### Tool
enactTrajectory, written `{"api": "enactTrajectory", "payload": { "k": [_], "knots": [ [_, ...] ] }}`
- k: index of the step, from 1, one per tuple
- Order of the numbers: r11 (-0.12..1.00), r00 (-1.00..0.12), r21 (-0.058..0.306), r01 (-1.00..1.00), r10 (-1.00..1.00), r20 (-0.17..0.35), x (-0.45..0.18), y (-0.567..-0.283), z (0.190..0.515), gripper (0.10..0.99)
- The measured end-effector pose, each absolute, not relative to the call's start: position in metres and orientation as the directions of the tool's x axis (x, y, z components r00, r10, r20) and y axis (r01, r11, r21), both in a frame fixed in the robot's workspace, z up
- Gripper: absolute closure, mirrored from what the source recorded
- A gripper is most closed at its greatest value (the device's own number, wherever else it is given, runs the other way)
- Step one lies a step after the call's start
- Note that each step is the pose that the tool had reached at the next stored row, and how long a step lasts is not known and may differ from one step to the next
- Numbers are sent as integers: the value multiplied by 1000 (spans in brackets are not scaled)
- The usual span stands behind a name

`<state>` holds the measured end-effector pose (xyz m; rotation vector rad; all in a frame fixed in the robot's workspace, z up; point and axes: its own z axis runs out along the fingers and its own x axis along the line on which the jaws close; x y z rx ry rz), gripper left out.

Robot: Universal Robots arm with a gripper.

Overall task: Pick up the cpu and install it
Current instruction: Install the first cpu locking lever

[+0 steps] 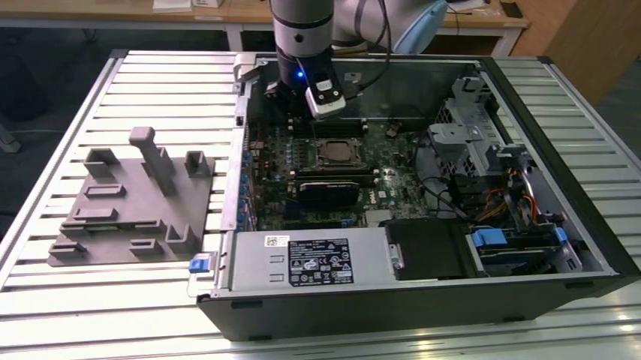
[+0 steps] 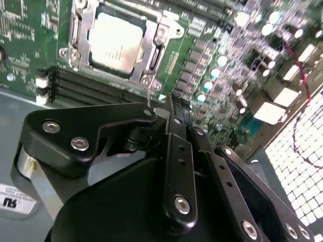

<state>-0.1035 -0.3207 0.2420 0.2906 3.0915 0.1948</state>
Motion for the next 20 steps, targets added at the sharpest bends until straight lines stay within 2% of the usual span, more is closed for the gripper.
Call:
{"api": "enactTrajectory", "payload": {
  "k": [3, 11, 16, 20],
  "knots": [
    [972, -982, 148, 183, 187, -14, -105, -321, 242, 980],
    [956, -984, 238, 173, 178, 3, -106, -321, 242, 980],
    [950, -984, 260, 171, 176, 7, -106, -321, 242, 980],
    [950, -984, 261, 171, 176, 7, -106, -321, 244, 980]
  ]
}}
